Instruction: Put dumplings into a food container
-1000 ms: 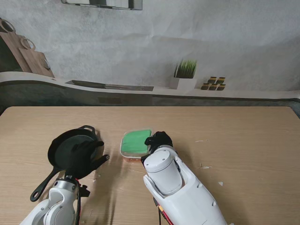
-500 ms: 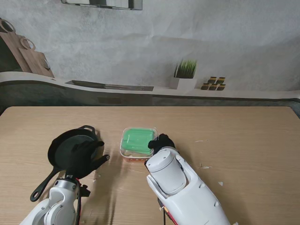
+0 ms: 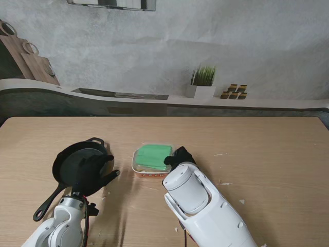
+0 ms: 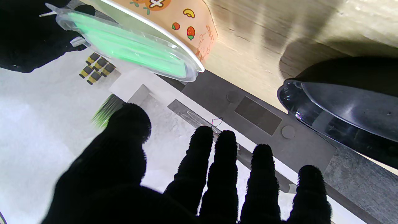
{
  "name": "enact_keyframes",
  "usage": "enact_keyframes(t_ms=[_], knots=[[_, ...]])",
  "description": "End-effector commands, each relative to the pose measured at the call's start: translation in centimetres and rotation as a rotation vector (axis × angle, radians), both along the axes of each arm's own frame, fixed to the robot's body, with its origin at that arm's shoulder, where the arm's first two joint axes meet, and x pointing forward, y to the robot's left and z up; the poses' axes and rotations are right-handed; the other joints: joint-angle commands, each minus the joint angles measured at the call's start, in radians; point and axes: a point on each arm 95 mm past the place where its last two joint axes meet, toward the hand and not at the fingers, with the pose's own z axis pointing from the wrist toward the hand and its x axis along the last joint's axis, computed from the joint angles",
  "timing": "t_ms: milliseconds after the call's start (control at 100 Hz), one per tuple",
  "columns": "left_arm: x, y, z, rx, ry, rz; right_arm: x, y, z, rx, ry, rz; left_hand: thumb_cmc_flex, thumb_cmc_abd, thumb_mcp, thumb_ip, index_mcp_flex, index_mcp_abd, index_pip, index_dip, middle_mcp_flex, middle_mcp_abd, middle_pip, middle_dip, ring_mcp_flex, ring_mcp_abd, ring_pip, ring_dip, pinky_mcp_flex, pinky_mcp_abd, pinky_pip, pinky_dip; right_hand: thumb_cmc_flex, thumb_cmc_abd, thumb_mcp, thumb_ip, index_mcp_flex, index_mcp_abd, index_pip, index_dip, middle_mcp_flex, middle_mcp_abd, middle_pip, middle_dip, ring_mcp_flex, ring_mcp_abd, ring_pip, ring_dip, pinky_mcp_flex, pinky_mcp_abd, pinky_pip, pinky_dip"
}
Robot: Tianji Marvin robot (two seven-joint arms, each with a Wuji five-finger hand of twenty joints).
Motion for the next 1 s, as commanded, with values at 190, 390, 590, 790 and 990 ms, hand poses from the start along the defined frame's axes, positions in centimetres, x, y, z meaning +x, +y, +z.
enact_keyframes(t_ms=[190, 390, 590, 790, 990], knots=[[0.0, -0.2, -0.2, -0.005, 0.011, -0.01, -0.1, 0.2, -0.1, -0.042, 0.004, 0.024, 0.007, 0.01, -0.003, 0.038, -0.009, 0.014, -0.015, -0.017, -0.021, 0.018, -0.017, -0.011, -0.034, 0.0, -0.022, -0.003, -0.015, -0.01, -0.036, 0.025, -0.054, 0.012, -0.02, 0.041, -0.039, -0.008, -0.115, -0.095, -0.022, -0.039, -0.29, -0.131, -0.139, -0.056, -0.106, -0.071, -0.01, -0.092, -0.128, -0.078], [-0.1, -0.2, -0.2, -0.004, 0.012, -0.009, -0.2, 0.2, -0.3, -0.054, 0.018, 0.035, 0.007, 0.009, -0.002, 0.038, -0.01, 0.016, -0.016, -0.018, -0.022, 0.018, -0.017, -0.011, -0.035, -0.001, -0.023, -0.003, -0.015, -0.011, -0.036, 0.026, -0.035, 0.016, -0.019, 0.04, -0.04, -0.021, -0.185, -0.145, -0.011, -0.06, -0.518, -0.205, -0.15, -0.085, -0.278, -0.156, -0.03, -0.065, -0.398, -0.122], [-0.1, -0.2, -0.2, -0.004, 0.011, -0.008, -0.2, 0.1, -0.6, -0.073, 0.018, 0.038, 0.007, 0.008, -0.002, 0.038, -0.009, 0.016, -0.016, -0.018, -0.023, 0.019, -0.017, -0.011, -0.035, 0.0, -0.023, -0.003, -0.015, -0.011, -0.036, 0.026, 0.054, 0.058, 0.0, 0.049, -0.039, -0.069, -0.151, -0.13, -0.006, -0.093, -0.556, -0.212, -0.138, -0.105, -0.391, -0.206, -0.038, -0.059, -0.503, -0.094], [0.1, 0.2, 0.2, 0.022, 0.0, -0.006, -0.2, -0.4, -0.8, -0.136, -0.044, 0.07, 0.009, 0.011, -0.001, 0.038, 0.008, 0.014, -0.012, -0.017, -0.022, 0.02, -0.019, -0.013, -0.037, 0.0, -0.025, -0.004, -0.016, -0.009, -0.037, 0.026, 0.081, 0.061, 0.013, 0.053, -0.037, -0.083, -0.114, -0.112, -0.005, -0.095, -0.555, -0.209, -0.136, -0.108, -0.401, -0.208, -0.038, -0.059, -0.523, -0.081], [1.7, 0.9, 1.9, 0.111, 0.002, -0.017, -0.9, -2.0, -0.4, -0.169, -0.098, 0.137, 0.019, 0.039, -0.033, 0.035, 0.09, 0.031, -0.034, -0.029, -0.022, 0.021, -0.038, -0.029, -0.046, 0.0, -0.041, -0.014, -0.024, -0.011, -0.041, 0.025, 0.004, 0.045, -0.001, 0.046, -0.027, -0.062, -0.058, -0.083, -0.007, -0.072, -0.544, -0.204, -0.136, -0.1, -0.411, -0.212, -0.039, -0.055, -0.548, -0.072]])
